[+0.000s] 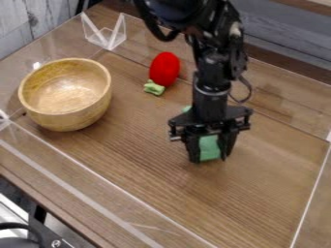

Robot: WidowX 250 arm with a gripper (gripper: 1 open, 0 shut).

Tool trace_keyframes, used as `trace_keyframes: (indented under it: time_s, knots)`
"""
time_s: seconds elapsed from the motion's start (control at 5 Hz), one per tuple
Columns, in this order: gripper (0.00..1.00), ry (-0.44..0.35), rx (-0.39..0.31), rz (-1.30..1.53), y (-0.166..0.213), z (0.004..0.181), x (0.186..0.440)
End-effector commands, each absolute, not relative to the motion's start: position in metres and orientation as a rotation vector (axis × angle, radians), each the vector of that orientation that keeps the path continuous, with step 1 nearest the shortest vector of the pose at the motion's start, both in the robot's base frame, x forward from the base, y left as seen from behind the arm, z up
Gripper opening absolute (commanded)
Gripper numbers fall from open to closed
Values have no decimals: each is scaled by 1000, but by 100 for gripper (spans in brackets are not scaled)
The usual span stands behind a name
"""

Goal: Put the green block in the brown bowl

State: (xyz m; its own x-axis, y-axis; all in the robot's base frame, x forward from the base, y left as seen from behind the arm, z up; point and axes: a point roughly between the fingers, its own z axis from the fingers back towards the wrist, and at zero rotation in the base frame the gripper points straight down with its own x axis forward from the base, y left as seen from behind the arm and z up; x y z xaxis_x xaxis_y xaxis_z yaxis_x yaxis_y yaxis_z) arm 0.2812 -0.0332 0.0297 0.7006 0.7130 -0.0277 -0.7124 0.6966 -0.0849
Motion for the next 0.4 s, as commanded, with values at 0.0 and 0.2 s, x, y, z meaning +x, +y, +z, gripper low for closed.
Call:
trace_keyframes:
  time_s: [0.0,0.2]
  knots:
    - [0,-84,-149,753,-24,71,287]
    - [0,-124,-157,761,-6,102,286]
